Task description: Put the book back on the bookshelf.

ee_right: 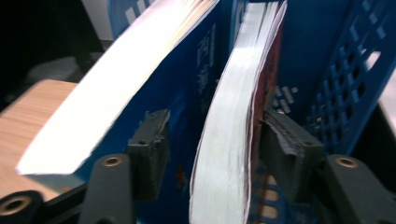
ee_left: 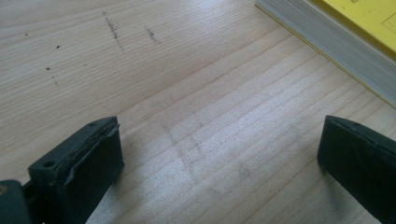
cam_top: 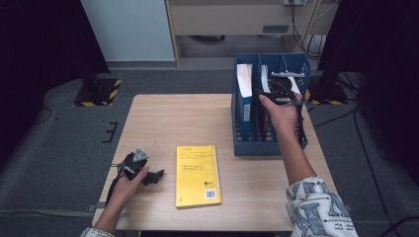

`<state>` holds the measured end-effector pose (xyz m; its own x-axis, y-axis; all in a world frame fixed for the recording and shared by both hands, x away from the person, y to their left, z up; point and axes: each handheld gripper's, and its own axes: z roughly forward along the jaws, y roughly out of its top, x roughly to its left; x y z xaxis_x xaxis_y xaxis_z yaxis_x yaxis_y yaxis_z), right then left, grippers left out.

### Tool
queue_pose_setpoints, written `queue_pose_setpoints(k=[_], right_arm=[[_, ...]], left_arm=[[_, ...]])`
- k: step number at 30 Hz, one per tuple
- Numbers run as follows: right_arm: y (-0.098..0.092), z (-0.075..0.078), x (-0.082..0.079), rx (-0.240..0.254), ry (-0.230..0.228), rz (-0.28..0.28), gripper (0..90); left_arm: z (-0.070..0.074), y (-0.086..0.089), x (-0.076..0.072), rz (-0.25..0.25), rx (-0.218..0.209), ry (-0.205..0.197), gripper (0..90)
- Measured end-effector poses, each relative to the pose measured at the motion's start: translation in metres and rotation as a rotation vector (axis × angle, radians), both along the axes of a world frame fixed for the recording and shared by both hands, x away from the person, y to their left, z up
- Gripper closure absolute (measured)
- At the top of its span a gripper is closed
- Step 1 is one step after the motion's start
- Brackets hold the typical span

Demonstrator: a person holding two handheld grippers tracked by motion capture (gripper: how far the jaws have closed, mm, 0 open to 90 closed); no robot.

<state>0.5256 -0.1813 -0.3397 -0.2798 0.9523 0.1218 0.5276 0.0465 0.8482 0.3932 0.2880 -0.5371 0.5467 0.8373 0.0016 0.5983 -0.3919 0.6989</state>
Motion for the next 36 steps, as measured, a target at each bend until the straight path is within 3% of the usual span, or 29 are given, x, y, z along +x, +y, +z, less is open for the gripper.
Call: queue_pose_setpoints(k=[5,16,27,30,36], right_arm=[[-0.004,-0.002,-0.004,0.054,0.012,0.028,36.5],[-0.008,-0.005,-0.011,0.088,0.039,0.02,26.3],[-0.01,-0.007,-0.019,0.06,0.038,0.026,21.4],[-0.013,-0.011,-0.027,0.04,0.04,0.024,18.2],[-0.018,-0.016,-0.038,0.047,0.033,0.04,14.1]], left_arm=[[0.0,0.0,0.0,0.0,0.0,0.0,0.0],[0.0,0.0,0.0,-0.003,0.001,0.0,0.0],[0.0,0.0,0.0,-0.005,0.001,0.0,0.0],[0.0,0.0,0.0,-0.005,0.001,0.0,0.0],[0.0,-0.001,0.0,-0.003,-0.002,0.001,0.0]])
